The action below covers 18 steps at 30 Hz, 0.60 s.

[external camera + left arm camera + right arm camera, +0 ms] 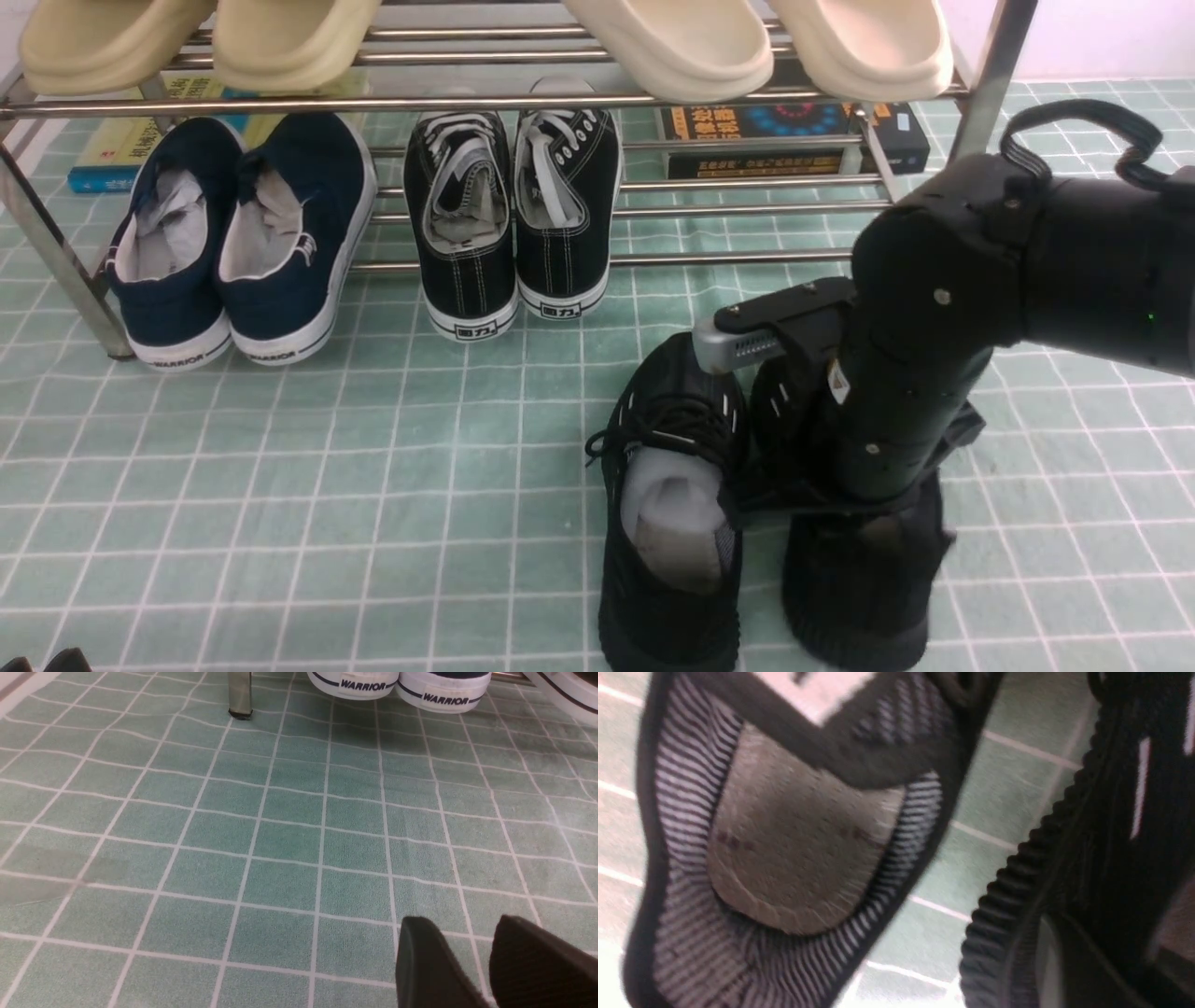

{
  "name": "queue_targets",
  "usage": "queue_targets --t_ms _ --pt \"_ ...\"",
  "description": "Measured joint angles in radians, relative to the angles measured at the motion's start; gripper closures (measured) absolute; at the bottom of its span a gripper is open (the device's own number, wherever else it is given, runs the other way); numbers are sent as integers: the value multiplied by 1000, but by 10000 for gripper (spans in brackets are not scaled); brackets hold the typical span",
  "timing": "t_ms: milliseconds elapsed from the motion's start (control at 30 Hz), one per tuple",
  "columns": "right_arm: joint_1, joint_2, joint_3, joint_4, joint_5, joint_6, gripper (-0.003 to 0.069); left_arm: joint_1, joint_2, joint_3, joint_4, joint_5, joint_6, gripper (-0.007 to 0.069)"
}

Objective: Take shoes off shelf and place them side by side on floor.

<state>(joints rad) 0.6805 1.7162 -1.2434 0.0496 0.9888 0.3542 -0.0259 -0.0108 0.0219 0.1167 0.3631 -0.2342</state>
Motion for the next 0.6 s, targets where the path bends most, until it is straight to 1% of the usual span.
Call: queue_targets --t_ms 33,133,167,200,267,333,400,467,500,600 --pt "0 1 0 5 -9 0 527 0 0 0 0 0 0 383" --pt "0 1 -1 7 -9 0 453 0 0 0 0 0 0 383" --pt "0 1 -1 8 -3 0 417 0 0 0 0 0 0 383" --pt "0 1 -2 9 4 0 399 0 0 0 0 0 0 383" --pt "0 1 -17 14 47 -5 349 0 0 0 0 0 0 383" --pt "0 1 -47 15 109 -28 319 0 0 0 0 0 0 383" --pt "0 1 -89 15 185 -80 309 0 0 0 0 0 0 383" --pt "0 1 -109 15 206 -106 309 0 0 0 0 0 0 383" --pt "0 1 -136 14 217 -141 316 0 0 0 0 0 0 383" --pt "0 -16 -160 8 223 -193 350 0 0 0 0 0 0 383"
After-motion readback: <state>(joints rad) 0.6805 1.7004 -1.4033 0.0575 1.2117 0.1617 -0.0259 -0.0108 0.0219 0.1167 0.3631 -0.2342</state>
